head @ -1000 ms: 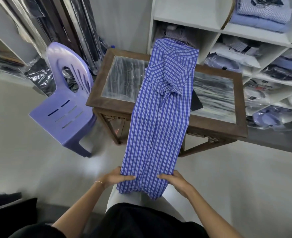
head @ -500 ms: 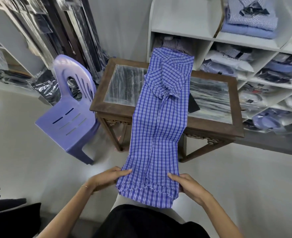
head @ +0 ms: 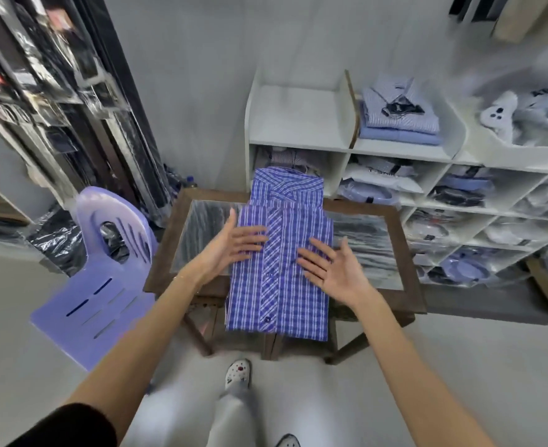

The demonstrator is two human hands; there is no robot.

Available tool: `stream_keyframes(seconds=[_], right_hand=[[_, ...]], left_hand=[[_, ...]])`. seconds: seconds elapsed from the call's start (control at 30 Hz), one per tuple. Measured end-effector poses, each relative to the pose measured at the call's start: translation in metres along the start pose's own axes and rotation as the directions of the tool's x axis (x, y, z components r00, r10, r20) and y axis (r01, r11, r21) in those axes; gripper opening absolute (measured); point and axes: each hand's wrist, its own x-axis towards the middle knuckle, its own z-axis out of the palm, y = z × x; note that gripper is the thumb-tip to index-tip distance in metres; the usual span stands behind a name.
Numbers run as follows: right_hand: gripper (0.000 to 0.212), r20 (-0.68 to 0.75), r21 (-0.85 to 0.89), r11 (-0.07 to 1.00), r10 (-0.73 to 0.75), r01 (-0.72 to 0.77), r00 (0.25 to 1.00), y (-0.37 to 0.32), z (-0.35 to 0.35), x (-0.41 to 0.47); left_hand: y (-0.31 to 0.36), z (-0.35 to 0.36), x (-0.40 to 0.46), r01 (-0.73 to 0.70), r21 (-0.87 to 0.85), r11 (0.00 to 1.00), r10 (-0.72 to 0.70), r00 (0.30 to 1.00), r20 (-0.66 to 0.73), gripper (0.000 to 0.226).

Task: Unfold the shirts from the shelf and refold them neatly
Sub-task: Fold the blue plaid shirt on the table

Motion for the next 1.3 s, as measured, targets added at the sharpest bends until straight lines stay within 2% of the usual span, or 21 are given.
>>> stream_keyframes(seconds=[0.07,0.1,0.17,0.2,0.23,0.27,0.33,0.43,0.5,0.53,0.57,0.63,0.7,0.77,0.83,0.93,1.03,1.17,1.23,1.3], right_hand=[[0.058,-0.024,-0.106,0.994,0.019,-0.021,1.000,0.009,-0.006,0.016],[0.055,-0.040,-0.150,0.988,0.027,-0.033,0.999,0.015,-0.010,0.023],[0.048,-0.068,-0.194,0.980,0.020,-0.032,0.998,0.024,-0.016,0.032],[0.045,-0.072,-0.205,0.978,0.010,-0.025,0.997,0.026,-0.017,0.033],[0.042,-0.075,-0.216,0.976,-0.001,-0.015,0.997,0.026,-0.017,0.034],[0.038,-0.076,-0.230,0.973,-0.009,-0.009,0.997,0.026,-0.016,0.033],[0.032,-0.122,-0.277,0.961,-0.048,0.012,0.991,0.027,-0.018,0.031],[0.023,-0.246,-0.446,0.891,-0.212,0.083,0.946,0.035,-0.023,0.021],[0.017,-0.286,-0.541,0.833,-0.311,0.115,0.907,0.046,-0.033,0.008],[0.016,-0.290,-0.579,0.806,-0.347,0.125,0.892,0.053,-0.041,0.002],[0.016,-0.290,-0.619,0.776,-0.371,0.122,0.882,0.061,-0.051,-0.004],[0.012,-0.291,-0.671,0.735,-0.379,0.095,0.878,0.077,-0.069,-0.013],[0.004,-0.301,-0.673,0.739,-0.322,0.040,0.897,0.092,-0.085,-0.017],[0.014,-0.279,-0.669,0.742,-0.218,-0.027,0.935,0.100,-0.094,-0.018],[0.025,-0.243,-0.649,0.759,-0.159,-0.039,0.957,0.102,-0.095,-0.016],[0.033,-0.218,-0.529,0.848,-0.141,0.004,0.966,0.102,-0.090,-0.013],[0.029,-0.204,-0.402,0.915,-0.108,0.017,0.973,0.101,-0.082,-0.012],[0.019,-0.143,-0.402,0.915,-0.101,0.035,0.985,0.102,-0.078,-0.020],[0.018,-0.125,-0.407,0.912,-0.106,0.047,0.986,0.103,-0.080,-0.024],[0.025,-0.098,-0.401,0.914,-0.116,0.068,0.988,0.103,-0.082,-0.028]], left_hand=[[-0.025,0.005,0.011,-0.043,0.306,0.951,0.065,0.996,-0.063,0.057],[-0.042,0.006,0.014,-0.062,0.491,0.869,0.105,0.993,-0.060,0.054],[-0.078,0.004,0.015,-0.126,0.800,0.586,0.169,0.985,0.031,0.073],[-0.095,0.001,0.017,-0.163,0.877,0.452,0.191,0.978,0.083,0.084],[-0.105,-0.001,0.018,-0.181,0.909,0.376,0.212,0.972,0.105,0.086],[-0.111,-0.002,0.019,-0.190,0.915,0.356,0.246,0.964,0.104,0.082],[-0.116,0.001,0.013,-0.207,0.881,0.425,0.364,0.930,0.043,0.067],[-0.122,0.008,-0.013,-0.251,0.705,0.663,0.560,0.791,-0.245,0.036],[-0.129,0.014,-0.035,-0.265,0.549,0.793,0.548,0.703,-0.453,0.012],[-0.133,0.017,-0.044,-0.238,0.473,0.848,0.489,0.693,-0.529,0.007],[-0.137,0.018,-0.050,-0.198,0.415,0.888,0.425,0.696,-0.578,0.011],[-0.150,0.016,-0.056,-0.127,0.352,0.927,0.322,0.752,-0.576,0.015],[-0.159,0.012,-0.058,-0.070,0.319,0.945,0.233,0.830,-0.507,0.011],[-0.163,0.011,-0.059,-0.045,0.283,0.958,0.176,0.872,-0.457,0.005],[-0.161,0.015,-0.061,-0.047,0.234,0.971,0.150,0.883,-0.445,0.004],[-0.158,0.019,-0.064,-0.078,0.102,0.992,0.119,0.859,-0.497,0.020],[-0.159,0.022,-0.066,-0.096,0.062,0.993,0.114,0.874,-0.473,0.024],[-0.157,0.029,-0.071,-0.089,-0.036,0.995,0.068,0.923,-0.378,0.021],[-0.156,0.029,-0.074,-0.098,-0.078,0.992,0.061,0.923,-0.380,0.029],[-0.154,0.028,-0.077,-0.108,-0.050,0.993,0.084,0.935,-0.346,0.044]])
